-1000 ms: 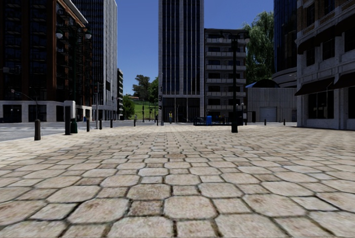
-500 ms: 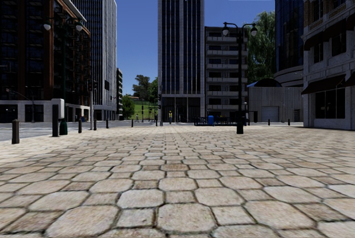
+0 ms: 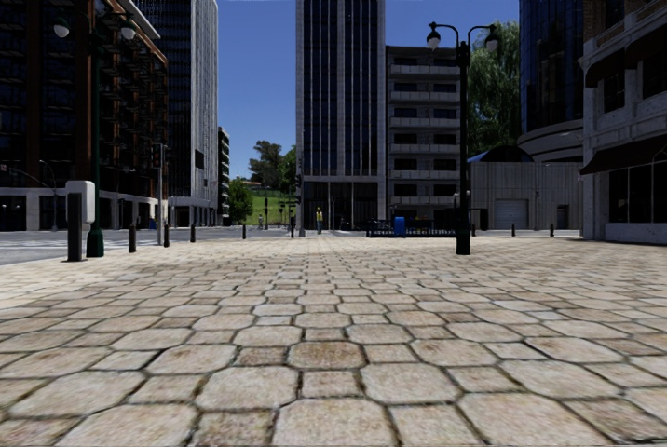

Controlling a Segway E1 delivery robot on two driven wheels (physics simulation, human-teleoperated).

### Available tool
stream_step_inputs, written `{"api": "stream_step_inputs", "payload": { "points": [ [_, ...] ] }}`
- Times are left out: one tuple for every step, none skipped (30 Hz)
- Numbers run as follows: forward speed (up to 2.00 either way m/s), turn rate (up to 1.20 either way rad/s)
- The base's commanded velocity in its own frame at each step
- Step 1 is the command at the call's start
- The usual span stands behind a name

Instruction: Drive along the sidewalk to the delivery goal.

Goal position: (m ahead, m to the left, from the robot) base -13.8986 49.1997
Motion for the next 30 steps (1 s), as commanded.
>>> {"api": "stream_step_inputs", "payload": {
  "points": [
    [1.89,0.0],
    [1.89,0.0],
    [1.89,0.0],
    [1.89,0.0],
    [1.89,0.0],
    [1.89,0.0],
    [1.89,0.0],
    [1.89,0.0],
    [1.89,0.0],
    [1.89,0.0],
    [1.89,0.0],
    [1.89,0.0],
    [1.89,0.0],
    [1.89,0.0],
    [1.89,0.0],
    [1.89,0.0],
    [1.89,0.0],
    [1.89,0.0],
    [1.89,0.0],
    [1.89,0.0],
    [1.89,0.0],
    [1.89,0.0],
    [1.89,0.0],
    [1.89,0.0],
    [1.89,0.0],
    [1.89,0.0],
    [1.89,0.0],
    [1.89,0.0],
    [1.89,0.0],
    [1.89,0.0]
  ]
}}
